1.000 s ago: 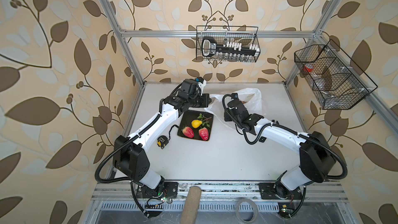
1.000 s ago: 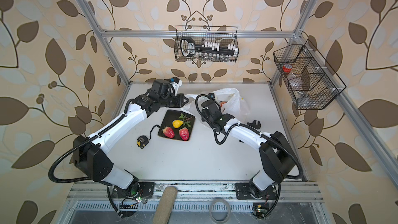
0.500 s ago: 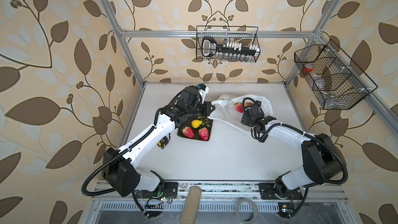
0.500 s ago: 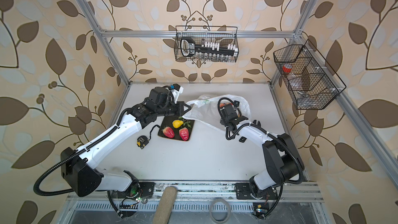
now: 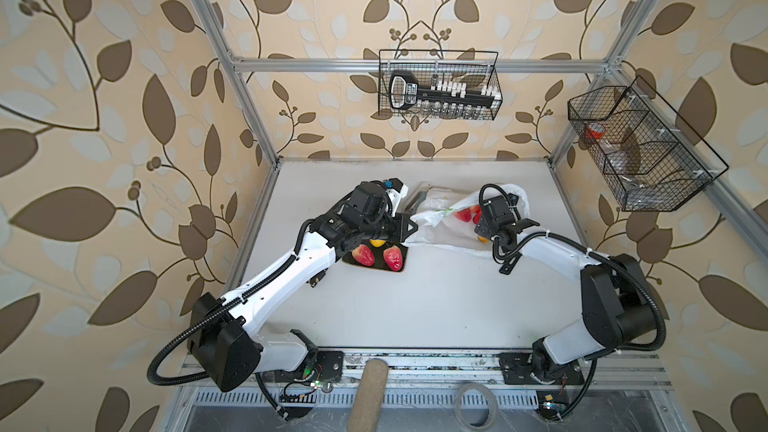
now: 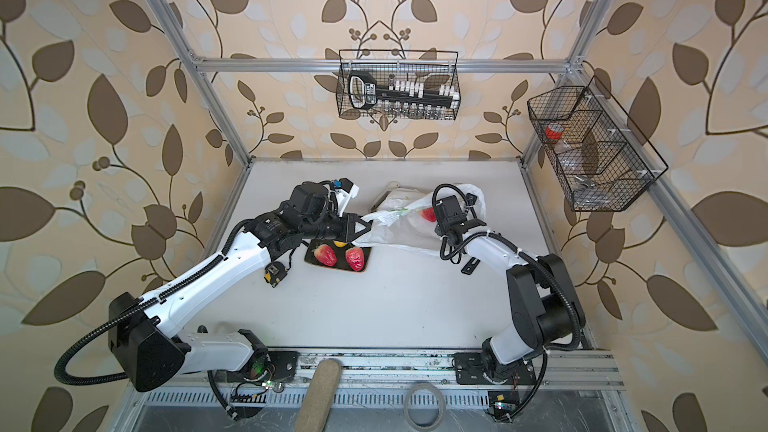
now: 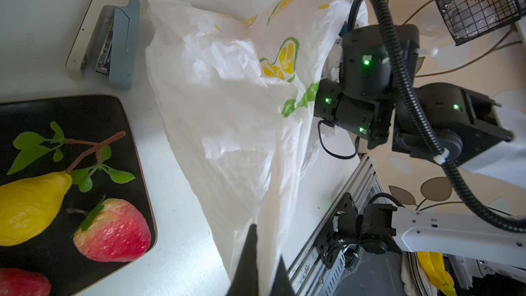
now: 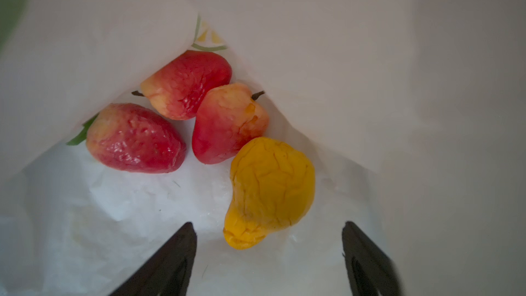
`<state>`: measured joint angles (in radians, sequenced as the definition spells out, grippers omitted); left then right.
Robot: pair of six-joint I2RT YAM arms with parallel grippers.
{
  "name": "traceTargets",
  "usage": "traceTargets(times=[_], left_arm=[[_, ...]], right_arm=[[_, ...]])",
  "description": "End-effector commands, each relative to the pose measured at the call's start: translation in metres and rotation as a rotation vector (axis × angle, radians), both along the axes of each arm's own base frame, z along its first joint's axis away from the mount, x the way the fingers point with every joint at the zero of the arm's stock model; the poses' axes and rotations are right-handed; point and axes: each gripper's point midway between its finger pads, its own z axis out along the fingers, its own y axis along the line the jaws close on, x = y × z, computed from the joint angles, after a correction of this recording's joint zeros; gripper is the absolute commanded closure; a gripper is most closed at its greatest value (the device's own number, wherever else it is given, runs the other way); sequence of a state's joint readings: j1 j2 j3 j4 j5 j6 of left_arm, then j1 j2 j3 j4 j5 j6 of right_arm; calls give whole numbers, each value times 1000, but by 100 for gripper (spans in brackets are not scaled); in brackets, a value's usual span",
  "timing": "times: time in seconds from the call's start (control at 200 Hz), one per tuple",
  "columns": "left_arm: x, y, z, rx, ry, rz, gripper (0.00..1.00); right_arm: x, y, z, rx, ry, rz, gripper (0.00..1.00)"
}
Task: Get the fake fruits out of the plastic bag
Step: 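Reach into the bag and grasp the large yellow mango with the right gripper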
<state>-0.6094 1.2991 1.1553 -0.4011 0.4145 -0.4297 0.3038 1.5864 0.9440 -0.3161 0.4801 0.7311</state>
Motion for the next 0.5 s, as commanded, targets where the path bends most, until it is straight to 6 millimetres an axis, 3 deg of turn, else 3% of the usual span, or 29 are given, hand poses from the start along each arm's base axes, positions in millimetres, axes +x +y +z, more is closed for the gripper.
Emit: traceTargets(times=[0.0,0.346,0.496], left_arm=[[-11,4,12,-9,-37,-23,100],[-12,9,10,20,-47,-14,100],[-11,9,9,22,-42,-12,100]], right_arm=[[11,-10,-4,-54,6,-35,18],[32,-13,-38,-48,57,-16,17],[38,-12,-50,-50,80,-5,26]])
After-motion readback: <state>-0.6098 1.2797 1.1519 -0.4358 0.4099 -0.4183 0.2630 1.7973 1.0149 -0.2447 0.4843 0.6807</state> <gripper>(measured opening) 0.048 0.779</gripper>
